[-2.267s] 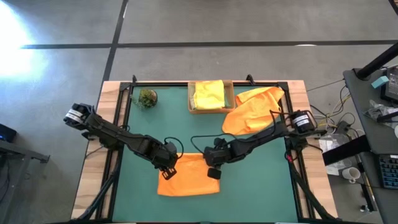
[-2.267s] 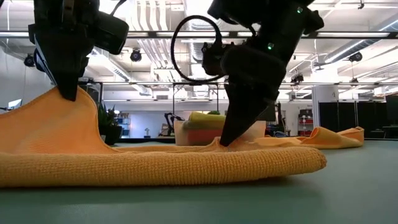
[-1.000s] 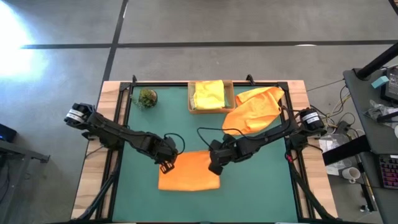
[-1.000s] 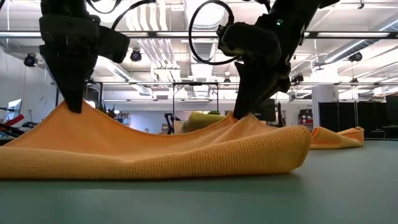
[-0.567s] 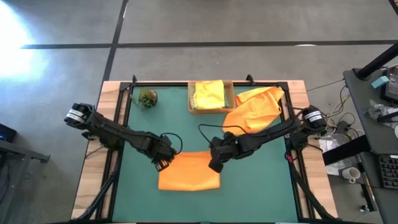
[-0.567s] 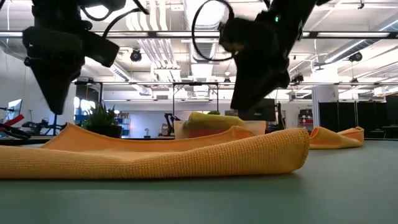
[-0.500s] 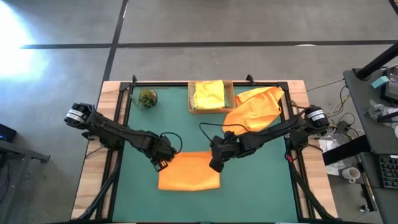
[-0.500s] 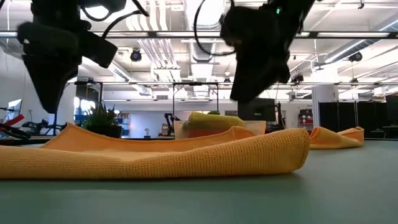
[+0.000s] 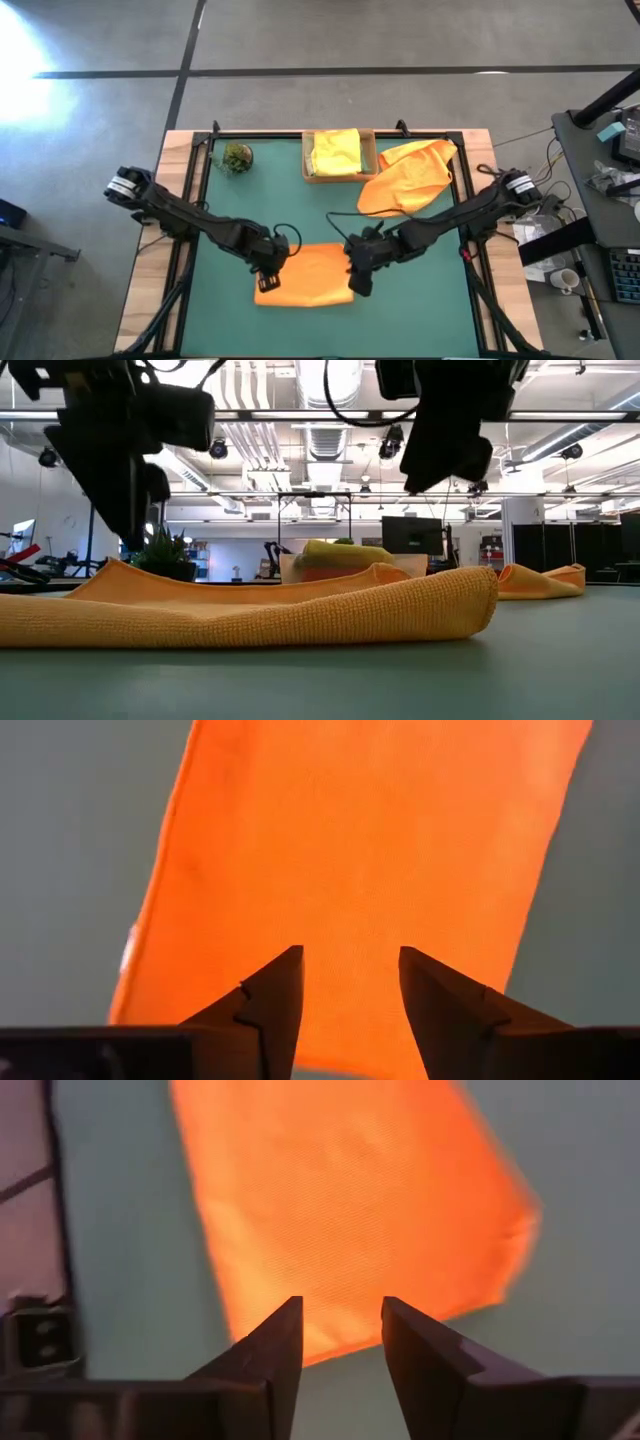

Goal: Fold microfiber towels
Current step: Fold the bottom orange microfiber towel

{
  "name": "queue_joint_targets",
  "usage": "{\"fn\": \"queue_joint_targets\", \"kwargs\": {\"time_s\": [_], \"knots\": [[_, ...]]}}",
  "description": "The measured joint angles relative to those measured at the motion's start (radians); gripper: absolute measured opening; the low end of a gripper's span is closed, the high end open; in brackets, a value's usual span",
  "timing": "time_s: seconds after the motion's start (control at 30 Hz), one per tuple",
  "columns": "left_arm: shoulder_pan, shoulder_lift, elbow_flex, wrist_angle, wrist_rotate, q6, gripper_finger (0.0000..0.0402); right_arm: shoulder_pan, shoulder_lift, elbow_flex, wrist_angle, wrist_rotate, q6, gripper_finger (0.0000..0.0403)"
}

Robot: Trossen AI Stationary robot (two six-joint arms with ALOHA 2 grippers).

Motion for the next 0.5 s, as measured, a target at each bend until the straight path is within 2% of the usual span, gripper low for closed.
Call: {"fn": "queue_joint_targets", "kwargs": {"time_s": [0.13,0.37,0.5], "knots": [[0.0,0.009,-0.044,0.051,0.0,-0.004,0.0119,0.003,0.061,-0.006,0.112,-0.107,-0.002,0.011],[0.0,0.008,-0.087,0.076,-0.001,-0.003,0.0013,0.003,0.187,-0.001,0.197,-0.254,-0.02,0.0038],[0.001,0.031,-0.092,0.069,-0.02,-0.001,0.0009,0.002,0.228,0.001,0.226,-0.287,-0.048,0.0011]]}}
